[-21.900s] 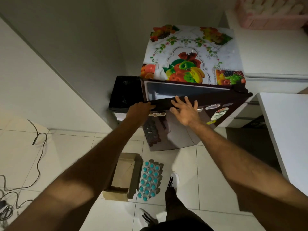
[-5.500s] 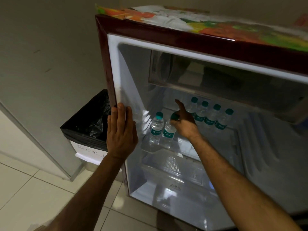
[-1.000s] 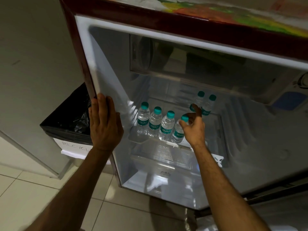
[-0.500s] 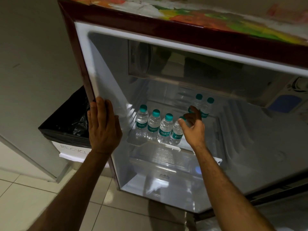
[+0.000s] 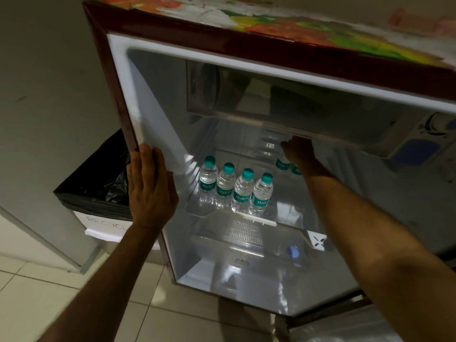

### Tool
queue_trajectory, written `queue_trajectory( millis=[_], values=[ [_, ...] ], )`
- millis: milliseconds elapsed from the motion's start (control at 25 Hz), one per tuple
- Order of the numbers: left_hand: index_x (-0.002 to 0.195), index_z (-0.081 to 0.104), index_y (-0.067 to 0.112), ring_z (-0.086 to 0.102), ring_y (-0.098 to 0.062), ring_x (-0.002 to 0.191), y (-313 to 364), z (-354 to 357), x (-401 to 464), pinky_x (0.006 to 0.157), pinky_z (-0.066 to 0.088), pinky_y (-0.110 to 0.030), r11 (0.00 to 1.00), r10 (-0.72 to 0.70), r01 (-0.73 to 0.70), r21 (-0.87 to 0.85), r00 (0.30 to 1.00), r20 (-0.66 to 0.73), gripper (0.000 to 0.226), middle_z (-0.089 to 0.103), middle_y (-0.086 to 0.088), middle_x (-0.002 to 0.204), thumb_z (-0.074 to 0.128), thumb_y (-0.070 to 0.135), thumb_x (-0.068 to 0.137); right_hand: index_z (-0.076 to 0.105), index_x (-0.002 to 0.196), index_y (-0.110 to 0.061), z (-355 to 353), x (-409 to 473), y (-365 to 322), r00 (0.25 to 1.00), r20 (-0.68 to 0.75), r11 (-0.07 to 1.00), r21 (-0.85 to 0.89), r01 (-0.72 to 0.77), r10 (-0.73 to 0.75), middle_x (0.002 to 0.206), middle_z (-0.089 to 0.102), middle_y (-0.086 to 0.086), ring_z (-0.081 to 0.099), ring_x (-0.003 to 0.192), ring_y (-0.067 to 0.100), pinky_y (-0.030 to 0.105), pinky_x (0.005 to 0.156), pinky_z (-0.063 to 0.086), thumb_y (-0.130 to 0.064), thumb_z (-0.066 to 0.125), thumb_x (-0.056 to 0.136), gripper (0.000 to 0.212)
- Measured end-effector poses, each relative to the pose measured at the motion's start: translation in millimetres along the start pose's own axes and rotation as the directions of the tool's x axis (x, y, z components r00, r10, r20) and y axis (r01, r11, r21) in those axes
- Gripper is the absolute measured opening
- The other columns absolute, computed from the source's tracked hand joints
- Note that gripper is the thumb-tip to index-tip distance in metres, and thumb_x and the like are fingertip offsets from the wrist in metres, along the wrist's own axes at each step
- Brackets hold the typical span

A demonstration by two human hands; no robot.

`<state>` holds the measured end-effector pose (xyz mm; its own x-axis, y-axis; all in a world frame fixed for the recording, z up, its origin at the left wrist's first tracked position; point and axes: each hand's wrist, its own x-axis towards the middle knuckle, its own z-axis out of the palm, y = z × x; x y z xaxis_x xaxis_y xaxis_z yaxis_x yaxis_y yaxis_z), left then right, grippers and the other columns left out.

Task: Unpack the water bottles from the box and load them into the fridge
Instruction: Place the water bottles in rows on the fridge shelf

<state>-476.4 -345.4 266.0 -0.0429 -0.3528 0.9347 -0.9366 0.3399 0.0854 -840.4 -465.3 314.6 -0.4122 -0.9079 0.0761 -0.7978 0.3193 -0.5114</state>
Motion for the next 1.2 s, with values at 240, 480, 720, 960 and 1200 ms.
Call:
queue_trajectory(
  millis=[240, 480, 720, 960, 1200],
  values=[
    [0.158, 0.001, 0.012, -0.01, -0.022, 0.153, 0, 1, -2, 0.125, 0.002, -0.04, 1.0, -0.014, 0.014, -0.011, 1.0, 0.006, 0.086, -0.016, 0.001, 0.166, 0.058, 0.008, 0.094, 0.043, 0.147, -0.015, 15, 17, 25, 0.994, 0.023, 0.988, -0.115, 0.104, -0.102, 0.147, 0.046, 0.015, 0.046, 0.133, 0.034, 0.043, 0.109, 0.041, -0.02, 0.062, 0.095, 0.055],
    [0.158, 0.003, 0.011, -0.01, -0.022, 0.153, 0, 2, -2, 0.125, 0.003, -0.041, 1.0, -0.013, 0.013, 0.006, 1.0, -0.003, 0.085, -0.015, 0.0, 0.166, 0.058, 0.008, 0.094, 0.053, 0.135, -0.007, 22, -11, 29, 0.984, -0.145, 0.981, 0.149, 0.123, -0.102, 0.136, 0.055, 0.017, 0.053, 0.126, 0.032, 0.038, 0.107, 0.044, 0.002, 0.052, 0.096, 0.04],
    [0.158, 0.002, 0.011, -0.01, -0.021, 0.153, 1, 1, -2, 0.125, 0.002, -0.04, 0.999, -0.021, 0.021, 0.026, 1.0, 0.006, 0.089, -0.016, 0.0, 0.166, 0.061, 0.007, 0.092, 0.048, 0.139, -0.005, 16, -72, 11, 0.923, -0.368, 0.895, 0.441, 0.066, 0.113, 0.125, 0.062, 0.016, 0.06, 0.115, 0.026, 0.028, 0.099, 0.049, 0.007, 0.05, 0.096, 0.045],
    [0.158, -0.001, 0.013, -0.012, -0.02, 0.153, 1, -2, 0, 0.125, 0.0, -0.039, 1.0, -0.022, 0.022, 0.006, 1.0, 0.014, 0.092, -0.018, 0.002, 0.165, 0.062, 0.006, 0.092, 0.03, 0.154, -0.024, 15, -125, 17, 0.941, -0.28, 0.817, 0.577, 0.008, 0.189, 0.124, 0.063, 0.009, 0.061, 0.104, 0.016, 0.034, 0.092, 0.056, 0.017, 0.052, 0.088, 0.08],
    [0.158, 0.001, 0.011, -0.012, -0.02, 0.153, 1, 0, 0, 0.125, 0.002, -0.039, 0.999, -0.035, 0.035, 0.01, 0.999, 0.004, 0.092, 0.002, -0.025, 0.159, 0.063, 0.004, 0.091, 0.034, 0.152, -0.02, 22, -145, 23, 0.981, -0.141, 0.825, 0.564, -0.032, 0.135, 0.128, 0.063, 0.008, 0.059, 0.118, 0.02, 0.038, 0.109, 0.044, 0.007, 0.063, 0.09, 0.073]
  ],
)
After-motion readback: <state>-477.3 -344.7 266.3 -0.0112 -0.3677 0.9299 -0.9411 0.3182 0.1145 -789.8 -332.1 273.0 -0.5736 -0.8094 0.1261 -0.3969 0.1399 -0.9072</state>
